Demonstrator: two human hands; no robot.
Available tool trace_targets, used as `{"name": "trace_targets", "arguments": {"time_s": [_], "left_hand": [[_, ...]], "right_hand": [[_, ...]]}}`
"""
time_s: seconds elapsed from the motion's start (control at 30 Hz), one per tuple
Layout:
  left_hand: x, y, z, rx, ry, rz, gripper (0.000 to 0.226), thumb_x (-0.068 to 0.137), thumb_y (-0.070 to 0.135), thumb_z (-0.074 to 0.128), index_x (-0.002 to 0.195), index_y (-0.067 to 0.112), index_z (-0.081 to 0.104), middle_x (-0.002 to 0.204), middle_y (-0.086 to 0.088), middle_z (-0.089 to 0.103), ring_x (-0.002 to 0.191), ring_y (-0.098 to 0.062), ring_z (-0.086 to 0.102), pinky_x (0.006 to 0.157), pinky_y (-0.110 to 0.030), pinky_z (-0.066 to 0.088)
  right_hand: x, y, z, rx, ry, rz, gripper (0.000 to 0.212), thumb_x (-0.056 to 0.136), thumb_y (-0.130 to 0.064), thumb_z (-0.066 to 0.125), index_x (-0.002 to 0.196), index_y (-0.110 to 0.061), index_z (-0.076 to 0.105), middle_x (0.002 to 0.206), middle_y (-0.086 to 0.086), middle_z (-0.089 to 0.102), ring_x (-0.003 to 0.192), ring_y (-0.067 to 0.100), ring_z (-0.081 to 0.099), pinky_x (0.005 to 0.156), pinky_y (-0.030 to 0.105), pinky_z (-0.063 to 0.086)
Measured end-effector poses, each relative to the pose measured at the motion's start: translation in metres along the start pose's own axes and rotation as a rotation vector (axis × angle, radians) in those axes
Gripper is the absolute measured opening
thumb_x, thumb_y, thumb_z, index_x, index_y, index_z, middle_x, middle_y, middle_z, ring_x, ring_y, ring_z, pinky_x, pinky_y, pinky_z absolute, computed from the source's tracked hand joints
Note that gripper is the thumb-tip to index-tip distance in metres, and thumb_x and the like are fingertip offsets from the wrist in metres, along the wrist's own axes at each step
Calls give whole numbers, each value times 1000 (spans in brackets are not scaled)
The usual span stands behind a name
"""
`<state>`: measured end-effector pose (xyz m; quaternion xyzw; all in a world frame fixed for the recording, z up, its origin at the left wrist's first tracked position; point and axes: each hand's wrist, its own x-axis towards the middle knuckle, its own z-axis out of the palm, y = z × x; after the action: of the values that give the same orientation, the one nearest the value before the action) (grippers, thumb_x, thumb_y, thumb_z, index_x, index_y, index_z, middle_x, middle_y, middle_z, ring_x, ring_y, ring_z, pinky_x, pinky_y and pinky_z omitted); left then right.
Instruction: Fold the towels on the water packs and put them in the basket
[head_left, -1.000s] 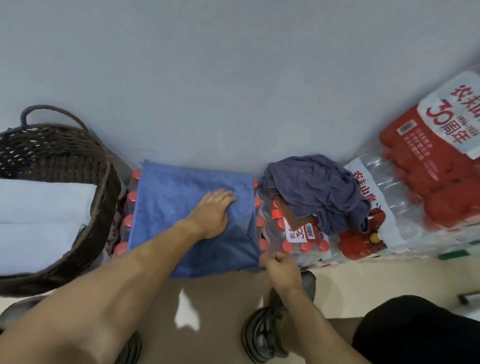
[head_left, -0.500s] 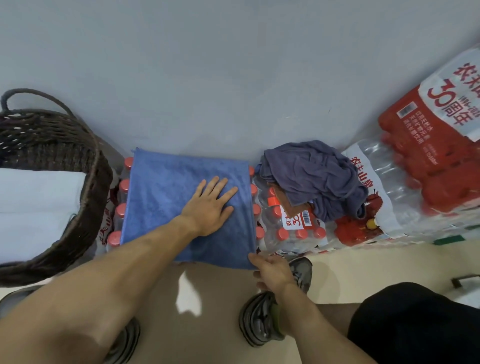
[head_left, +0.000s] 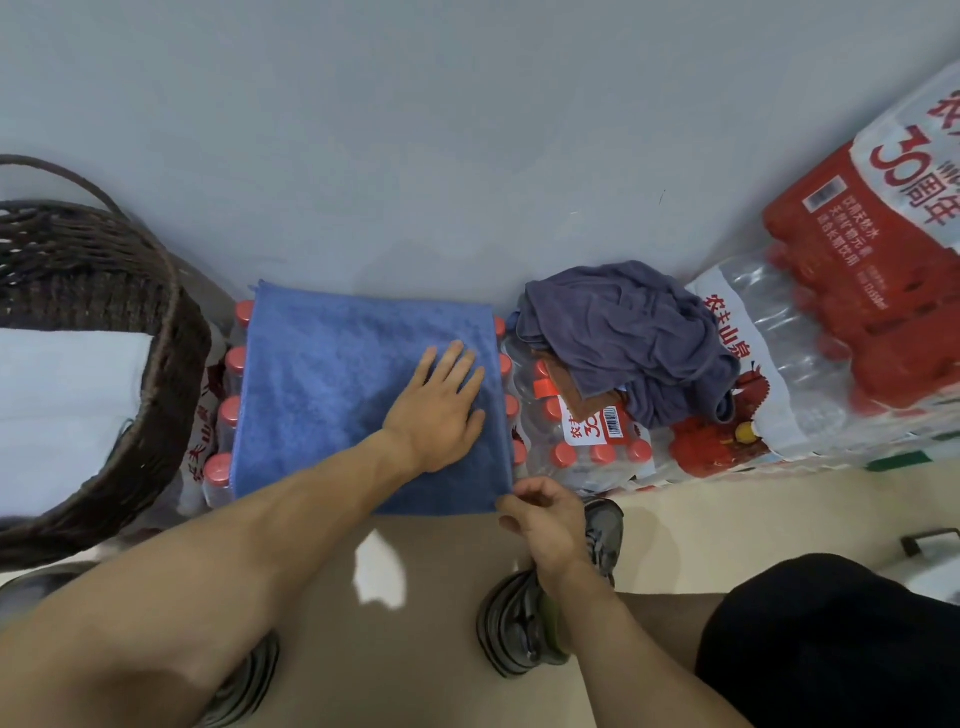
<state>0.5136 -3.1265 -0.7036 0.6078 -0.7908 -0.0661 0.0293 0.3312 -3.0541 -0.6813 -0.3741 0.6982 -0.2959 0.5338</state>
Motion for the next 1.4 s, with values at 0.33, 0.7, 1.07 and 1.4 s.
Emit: {"name": "trace_targets", "arguments": {"time_s": [0.33,0.7,1.07,1.4], "left_hand": [[-2,2,3,17,-65,77,61,102,49,13,157,26,-2,163,-15,-11,150,-30,-15,120,-51,-7],[5,-19,-41,-372,-73,102,49,95,26,54,141,11,50,150,-15,38,139,-31,34,115,-35,25],[-70,-11,-83,-237,-308,150,15,89,15,53,98,11,64,103,-7,61,99,-29,57,88,-38,45],[-80,-38,-167,-14,-589,126,23,95,34,52,101,15,64,92,6,64,90,-20,61,85,-33,49]], "right_hand": [[21,-1,9,-171,-33,202,23,80,-37,76,81,-16,66,82,2,68,79,19,62,70,35,50],[25,2,6,-55,-23,187,35,78,-35,81,101,-14,66,97,6,70,73,16,60,58,28,46],[13,-6,21,277,-196,420,30,94,-25,61,68,-19,47,40,-7,43,28,6,32,33,14,20],[12,-100,8,-503,-310,214,23,80,-10,76,93,3,62,78,20,69,70,31,71,76,42,60]]}}
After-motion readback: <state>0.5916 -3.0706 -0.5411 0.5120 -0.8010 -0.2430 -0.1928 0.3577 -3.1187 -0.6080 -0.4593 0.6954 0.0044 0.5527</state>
